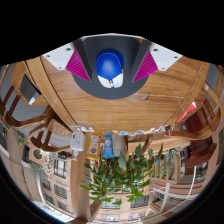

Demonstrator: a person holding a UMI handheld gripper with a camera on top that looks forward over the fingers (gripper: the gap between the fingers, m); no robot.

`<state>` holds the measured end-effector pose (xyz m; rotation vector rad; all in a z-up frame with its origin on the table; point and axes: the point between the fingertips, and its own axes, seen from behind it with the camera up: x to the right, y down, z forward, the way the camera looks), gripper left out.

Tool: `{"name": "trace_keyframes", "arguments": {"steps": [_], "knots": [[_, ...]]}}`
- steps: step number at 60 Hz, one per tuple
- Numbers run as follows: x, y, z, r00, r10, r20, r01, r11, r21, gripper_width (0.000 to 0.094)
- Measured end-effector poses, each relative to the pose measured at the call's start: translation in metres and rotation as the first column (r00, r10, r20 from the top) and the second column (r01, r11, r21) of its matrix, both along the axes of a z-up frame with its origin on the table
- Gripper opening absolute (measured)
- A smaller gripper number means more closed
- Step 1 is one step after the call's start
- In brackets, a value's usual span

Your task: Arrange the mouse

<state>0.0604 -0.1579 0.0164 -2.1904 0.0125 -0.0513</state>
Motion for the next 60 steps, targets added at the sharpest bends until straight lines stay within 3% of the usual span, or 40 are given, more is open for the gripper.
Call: {"name": "trace_keyframes", "arguments": {"steps": [2,16,30,60], "knots": [[-0.001,-0.005,0.01,1.0,0.004,0.001,-0.004,1.0,0.017,0.0872],[-0.004,-0.056,0.089,0.999,0.022,0.033,-0.025,0.994,0.109,0.0854],[0.005,-0.107,0.132,0.999,-0.001,0.049,-0.007,0.987,0.158,0.0855],[0.012,-0.147,0.139,0.998,0.01,0.06,-0.02,0.986,0.163,0.0855]]}}
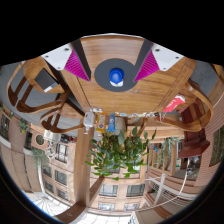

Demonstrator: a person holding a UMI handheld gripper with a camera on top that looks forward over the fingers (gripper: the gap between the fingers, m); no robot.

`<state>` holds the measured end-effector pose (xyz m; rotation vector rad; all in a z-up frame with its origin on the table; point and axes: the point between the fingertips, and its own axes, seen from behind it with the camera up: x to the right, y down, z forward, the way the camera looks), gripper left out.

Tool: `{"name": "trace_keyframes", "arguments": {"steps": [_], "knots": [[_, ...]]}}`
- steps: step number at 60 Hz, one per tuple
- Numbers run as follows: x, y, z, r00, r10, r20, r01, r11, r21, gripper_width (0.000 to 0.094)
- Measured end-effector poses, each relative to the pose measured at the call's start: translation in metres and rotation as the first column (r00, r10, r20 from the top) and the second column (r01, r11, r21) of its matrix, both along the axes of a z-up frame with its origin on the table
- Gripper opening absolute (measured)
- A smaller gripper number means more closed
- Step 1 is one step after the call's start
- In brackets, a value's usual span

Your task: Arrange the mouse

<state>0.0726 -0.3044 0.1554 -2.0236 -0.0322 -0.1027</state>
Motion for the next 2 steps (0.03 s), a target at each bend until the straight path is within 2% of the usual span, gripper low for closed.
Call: {"name": "trace_keyframes", "arguments": {"steps": [2], "knots": [[-0.0001,-0.0006,-0.0021,1.0,0.001,-0.005,-0.001,1.0,-0.008,0.0855]]}}
